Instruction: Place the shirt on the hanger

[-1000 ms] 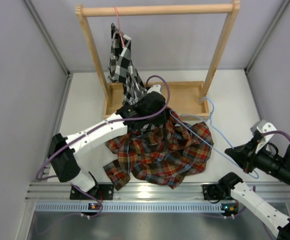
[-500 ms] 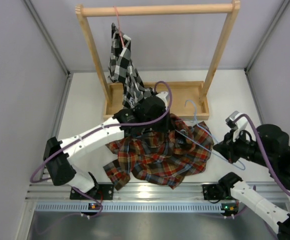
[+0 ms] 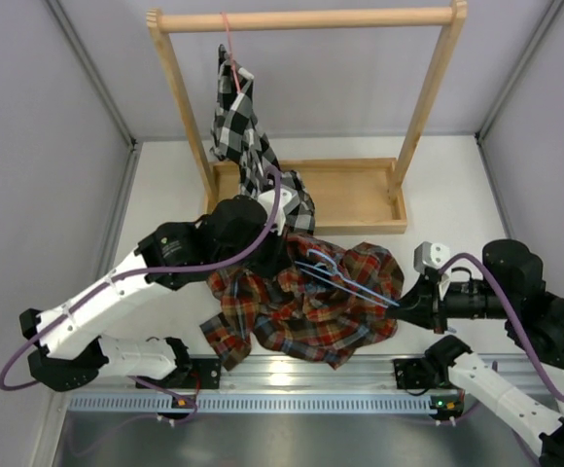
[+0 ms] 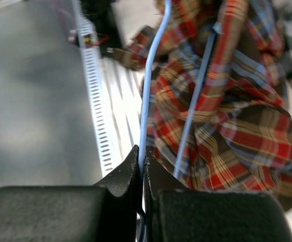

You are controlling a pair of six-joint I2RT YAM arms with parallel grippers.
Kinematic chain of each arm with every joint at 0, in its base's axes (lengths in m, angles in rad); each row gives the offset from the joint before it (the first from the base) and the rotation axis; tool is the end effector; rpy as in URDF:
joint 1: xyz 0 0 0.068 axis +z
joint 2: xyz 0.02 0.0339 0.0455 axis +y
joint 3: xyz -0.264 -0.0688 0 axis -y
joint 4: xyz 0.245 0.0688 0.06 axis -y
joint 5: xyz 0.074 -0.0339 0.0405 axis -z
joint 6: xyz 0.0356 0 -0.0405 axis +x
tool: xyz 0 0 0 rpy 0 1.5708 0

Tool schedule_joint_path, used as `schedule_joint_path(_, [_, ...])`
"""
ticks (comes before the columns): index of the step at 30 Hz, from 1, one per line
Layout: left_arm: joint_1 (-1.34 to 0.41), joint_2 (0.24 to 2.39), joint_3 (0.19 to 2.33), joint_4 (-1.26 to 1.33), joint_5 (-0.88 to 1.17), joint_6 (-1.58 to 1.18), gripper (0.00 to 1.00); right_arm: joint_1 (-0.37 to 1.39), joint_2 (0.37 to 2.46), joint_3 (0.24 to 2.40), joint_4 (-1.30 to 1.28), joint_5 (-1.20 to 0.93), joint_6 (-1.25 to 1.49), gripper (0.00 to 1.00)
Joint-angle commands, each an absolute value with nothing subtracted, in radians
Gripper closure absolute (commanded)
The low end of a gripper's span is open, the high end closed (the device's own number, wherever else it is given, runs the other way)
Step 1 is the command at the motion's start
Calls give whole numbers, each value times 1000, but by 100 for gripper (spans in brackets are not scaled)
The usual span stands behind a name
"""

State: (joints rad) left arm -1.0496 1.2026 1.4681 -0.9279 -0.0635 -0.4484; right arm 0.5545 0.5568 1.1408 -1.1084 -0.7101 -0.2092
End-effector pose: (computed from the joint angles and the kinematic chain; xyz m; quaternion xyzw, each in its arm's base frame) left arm 0.1175 -0.2001 0.4146 0.2526 0.8620 -0.2777 0.3406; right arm 0.0342 0.0485 0.3876 -0.4638 0.6890 0.3771 0.4098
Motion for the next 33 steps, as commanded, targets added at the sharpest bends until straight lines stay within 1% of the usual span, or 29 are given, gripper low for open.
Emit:
schedule_joint_path(1, [-1048,1158,1558,-1072,-101,-345,100,569,586,1170,-1015,-1035,-331,100])
schedule_joint_path(3, [-1048,1154,1581,-1118,-71,-311,100,568,612,1183,-1017,-1113,-374,100])
schedule_joint_path(5, [-1048,1154,1615,-1152,-40,-281,100,568,656,1213,-1023,-1114,-396,100])
schedule_joint_path(10, [-1048,1129,1695,-1229,-49,-238,100,572,770,1313,-1062,-1187,-465,100])
schedule_joint_path(14, [-1048,1097,1767,-1233,47,-184,100,574,856,1371,-1051,-1207,-494,100])
schedule_joint_path(16, [-1048,1091,1799,-1245,87,-151,100,572,905,1390,-1000,-1189,-451,100])
schedule_joint_path(20, [-1048,1103,1828,-1267,114,-117,100,575,949,1384,-807,-1124,-287,100])
schedule_joint_path(21, [-1048,1114,1836,-1269,120,-111,100,577,956,1353,-667,-1120,-234,100])
schedule_joint_path(22, [-1048,1117,1836,-1270,132,-94,100,580,963,1347,-625,-1126,-192,100])
schedule_joint_path(24, [-1048,1130,1850,-1273,121,-77,100,594,988,1335,-528,-1111,-148,100])
schedule_joint_path(27, [-1048,1137,1867,-1275,83,-69,100,615,1026,1325,-503,-1097,-140,100])
schedule_joint_path(29, [-1048,1134,1890,-1275,6,-75,100,640,1038,1309,-497,-1066,-144,100])
schedule_joint_path(30, [-1048,1129,1893,-1275,-39,-83,100,649,1043,1280,-489,-1042,-141,100])
schedule_joint_path(33, [-1048,1120,1905,-1272,-80,-84,100,692,1037,1200,-428,-931,-89,100])
